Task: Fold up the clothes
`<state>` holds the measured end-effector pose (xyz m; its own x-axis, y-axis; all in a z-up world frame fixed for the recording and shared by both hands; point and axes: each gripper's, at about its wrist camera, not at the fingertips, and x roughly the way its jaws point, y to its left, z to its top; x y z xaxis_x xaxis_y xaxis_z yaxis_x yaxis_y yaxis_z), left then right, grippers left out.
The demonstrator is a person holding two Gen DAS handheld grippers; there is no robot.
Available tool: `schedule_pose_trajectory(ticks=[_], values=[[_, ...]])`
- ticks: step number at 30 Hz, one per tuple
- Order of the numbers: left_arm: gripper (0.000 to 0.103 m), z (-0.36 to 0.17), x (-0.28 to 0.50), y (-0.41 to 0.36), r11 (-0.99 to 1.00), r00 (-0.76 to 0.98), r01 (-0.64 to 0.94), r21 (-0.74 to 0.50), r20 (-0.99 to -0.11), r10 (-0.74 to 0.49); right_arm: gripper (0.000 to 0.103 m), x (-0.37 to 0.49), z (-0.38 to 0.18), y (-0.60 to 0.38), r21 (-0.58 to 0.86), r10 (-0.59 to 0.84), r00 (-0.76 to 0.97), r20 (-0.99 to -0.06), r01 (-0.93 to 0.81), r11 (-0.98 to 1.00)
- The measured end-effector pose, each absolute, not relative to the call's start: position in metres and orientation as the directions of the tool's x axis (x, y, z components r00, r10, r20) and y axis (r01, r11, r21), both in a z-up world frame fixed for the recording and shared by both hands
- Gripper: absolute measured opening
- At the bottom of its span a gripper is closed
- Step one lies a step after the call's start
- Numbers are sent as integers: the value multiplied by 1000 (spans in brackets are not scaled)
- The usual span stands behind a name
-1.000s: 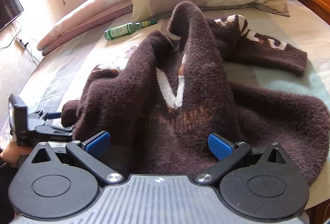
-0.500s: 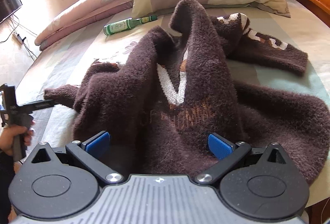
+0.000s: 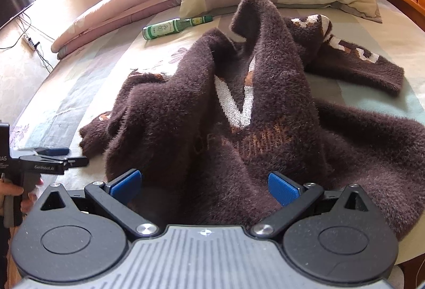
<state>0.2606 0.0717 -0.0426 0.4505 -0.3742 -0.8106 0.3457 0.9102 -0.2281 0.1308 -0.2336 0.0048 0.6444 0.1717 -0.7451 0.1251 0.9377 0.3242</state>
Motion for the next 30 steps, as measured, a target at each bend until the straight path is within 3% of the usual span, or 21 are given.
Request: schedule_pose_trajectory(ticks=[3, 7, 12, 17, 20, 25, 30], values=[[102, -53, 258, 60, 849, 372, 324, -419, -768, -521, 103, 128, 3, -235, 337, 179, 645, -743, 130, 932], [102, -73, 263, 46, 837, 357, 307, -453, -761, -542, 103, 126, -1, -239, 347, 182, 641, -746, 140, 927], [102, -80, 290, 62, 805, 427, 245, -540, -686, -590, 103, 122, -7, -248, 362, 178, 644, -744, 165, 918], [102, -100, 313, 97, 645, 486, 110, -756, -525, -699, 103, 120, -13, -258, 371, 169, 642, -748, 194, 908], [102, -105, 316, 108, 591, 523, 69, -804, -475, -708, 103, 119, -15, -261, 369, 163, 638, -752, 203, 907], [84, -111, 314, 120, 549, 574, -2, -836, -451, -684, 103, 118, -16, -264, 370, 161, 641, -751, 206, 906], [59, -116, 323, 122, 564, 586, -65, -823, -489, -646, 103, 119, -18, -266, 370, 157, 641, -751, 212, 905]])
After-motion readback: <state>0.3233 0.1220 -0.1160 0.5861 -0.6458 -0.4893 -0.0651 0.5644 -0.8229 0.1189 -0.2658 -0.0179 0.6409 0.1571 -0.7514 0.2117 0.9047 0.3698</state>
